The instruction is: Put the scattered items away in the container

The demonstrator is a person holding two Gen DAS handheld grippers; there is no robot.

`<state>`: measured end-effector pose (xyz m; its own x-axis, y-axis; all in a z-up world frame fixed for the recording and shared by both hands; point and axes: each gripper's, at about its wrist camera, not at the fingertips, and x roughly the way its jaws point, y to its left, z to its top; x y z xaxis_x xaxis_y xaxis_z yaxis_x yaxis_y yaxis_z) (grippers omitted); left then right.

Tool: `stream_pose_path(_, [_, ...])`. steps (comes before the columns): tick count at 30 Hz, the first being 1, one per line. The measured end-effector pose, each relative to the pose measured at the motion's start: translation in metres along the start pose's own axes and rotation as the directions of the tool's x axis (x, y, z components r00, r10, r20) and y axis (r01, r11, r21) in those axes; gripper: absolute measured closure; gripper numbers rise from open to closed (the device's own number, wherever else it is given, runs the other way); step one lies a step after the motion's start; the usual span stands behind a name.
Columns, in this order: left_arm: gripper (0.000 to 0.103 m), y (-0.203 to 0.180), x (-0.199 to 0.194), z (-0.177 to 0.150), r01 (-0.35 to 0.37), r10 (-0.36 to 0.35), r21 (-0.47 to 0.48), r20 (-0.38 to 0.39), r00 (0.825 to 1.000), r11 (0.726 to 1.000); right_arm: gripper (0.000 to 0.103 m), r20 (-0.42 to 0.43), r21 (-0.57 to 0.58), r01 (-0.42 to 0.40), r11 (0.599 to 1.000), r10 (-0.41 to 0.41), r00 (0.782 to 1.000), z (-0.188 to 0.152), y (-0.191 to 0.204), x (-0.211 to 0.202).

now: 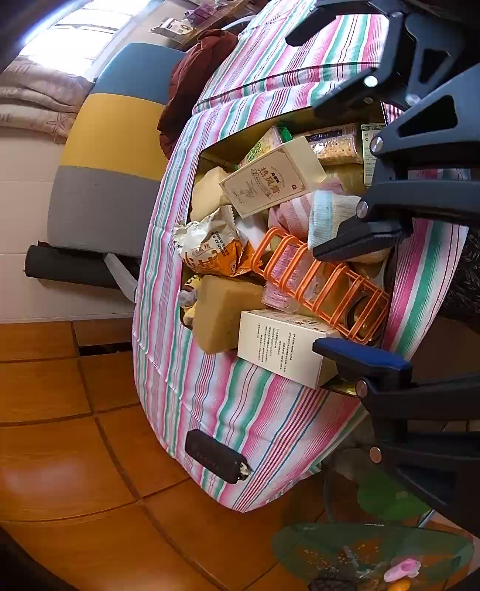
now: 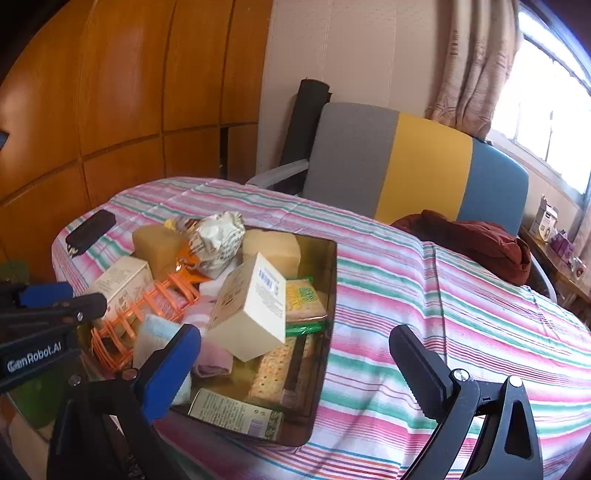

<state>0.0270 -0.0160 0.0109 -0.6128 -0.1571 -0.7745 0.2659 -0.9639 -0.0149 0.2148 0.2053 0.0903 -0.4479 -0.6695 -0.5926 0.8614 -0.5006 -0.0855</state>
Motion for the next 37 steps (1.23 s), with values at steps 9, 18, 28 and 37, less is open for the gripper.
stream_pose_path(9, [0.06, 0.0032, 0.0003, 0.0018, 0.012, -0.012, -0.012, 0.003, 1.0, 1.0, 0.0, -0.013, -0.029, -0.017, 0.999, 0.017, 1.0, -0.0058, 0.008, 0.0026])
stream_pose_path(18, [0.06, 0.0036, 0.0009, 0.0014, 0.016, -0.016, -0.016, 0.001, 1.0, 1.0, 0.0, -0.01, -0.032, -0.013, 0.999, 0.013, 1.0, -0.0069, 0.0083, 0.0017])
stream_pose_path(28, [0.069, 0.0035, -0.001, 0.0015, 0.022, -0.022, -0.007, 0.017, 1.0, 1.0, 0.0, -0.011, -0.035, -0.011, 0.999, 0.01, 1.0, -0.0069, 0.0099, 0.0023])
stream_pose_path(37, [0.066, 0.0048, 0.0017, 0.0012, 0.011, -0.011, -0.018, -0.014, 1.0, 1.0, 0.0, 0.004, -0.041, -0.005, 0.999, 0.005, 1.0, -0.0064, 0.0113, 0.0018])
